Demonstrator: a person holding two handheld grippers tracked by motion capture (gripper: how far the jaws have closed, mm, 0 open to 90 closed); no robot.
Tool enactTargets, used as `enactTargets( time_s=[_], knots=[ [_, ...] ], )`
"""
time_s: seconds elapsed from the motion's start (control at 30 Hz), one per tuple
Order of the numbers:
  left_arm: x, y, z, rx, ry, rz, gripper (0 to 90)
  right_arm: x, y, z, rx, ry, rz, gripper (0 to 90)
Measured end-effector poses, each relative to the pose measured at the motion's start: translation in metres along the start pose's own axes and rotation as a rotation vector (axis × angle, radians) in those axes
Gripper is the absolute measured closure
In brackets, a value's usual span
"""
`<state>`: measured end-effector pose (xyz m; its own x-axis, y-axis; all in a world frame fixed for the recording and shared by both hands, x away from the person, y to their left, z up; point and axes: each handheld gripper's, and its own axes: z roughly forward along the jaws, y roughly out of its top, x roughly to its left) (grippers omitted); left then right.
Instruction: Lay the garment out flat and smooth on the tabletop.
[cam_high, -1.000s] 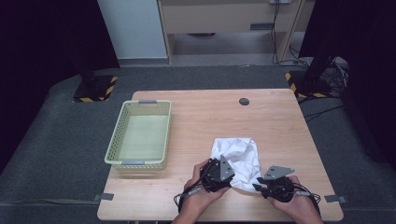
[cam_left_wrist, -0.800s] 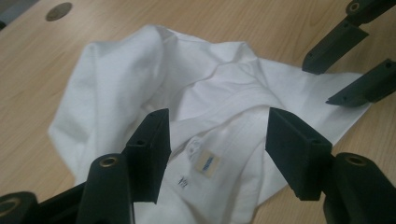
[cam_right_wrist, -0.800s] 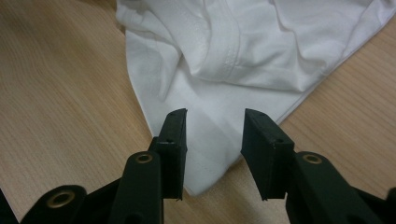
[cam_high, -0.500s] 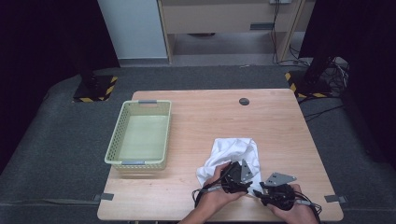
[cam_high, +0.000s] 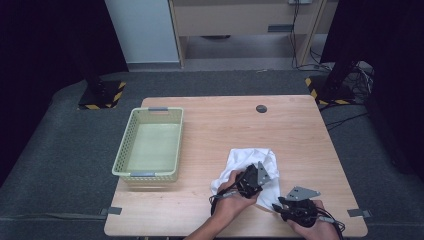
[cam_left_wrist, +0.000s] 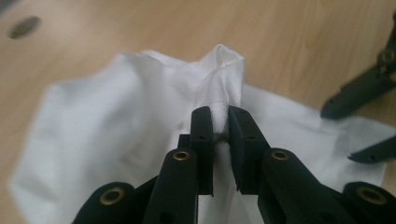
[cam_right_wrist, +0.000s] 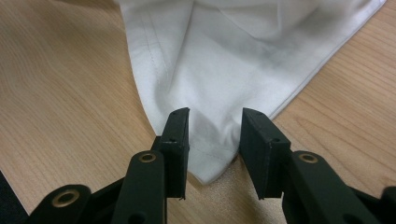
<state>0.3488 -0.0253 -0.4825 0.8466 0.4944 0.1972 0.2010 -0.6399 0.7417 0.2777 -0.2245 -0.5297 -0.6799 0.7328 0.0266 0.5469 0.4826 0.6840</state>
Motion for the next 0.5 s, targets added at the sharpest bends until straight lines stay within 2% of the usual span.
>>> enactTargets(
  time_s=[0.1,0.17,0.33,0.47,0.5],
  knots=[
    [0.025,-0.003,-0.016,-0.054,0.062,-0.085,80.7,0.0,0.001,0.0,0.007,-0.006,0.0,64.7],
    [0.042,-0.011,-0.022,-0.059,0.092,-0.136,80.6,-0.001,0.0,-0.001,0.01,-0.007,0.0,65.0],
    [0.076,-0.037,-0.026,-0.007,0.164,-0.218,80.6,-0.003,0.001,-0.001,0.015,0.002,0.011,66.6],
    [0.089,-0.058,-0.019,0.064,0.188,-0.251,80.6,-0.003,0.002,-0.001,0.023,0.007,0.012,70.8],
    [0.092,-0.062,-0.017,0.078,0.183,-0.265,80.6,-0.002,0.002,-0.001,0.027,0.008,0.01,72.7]
  ],
)
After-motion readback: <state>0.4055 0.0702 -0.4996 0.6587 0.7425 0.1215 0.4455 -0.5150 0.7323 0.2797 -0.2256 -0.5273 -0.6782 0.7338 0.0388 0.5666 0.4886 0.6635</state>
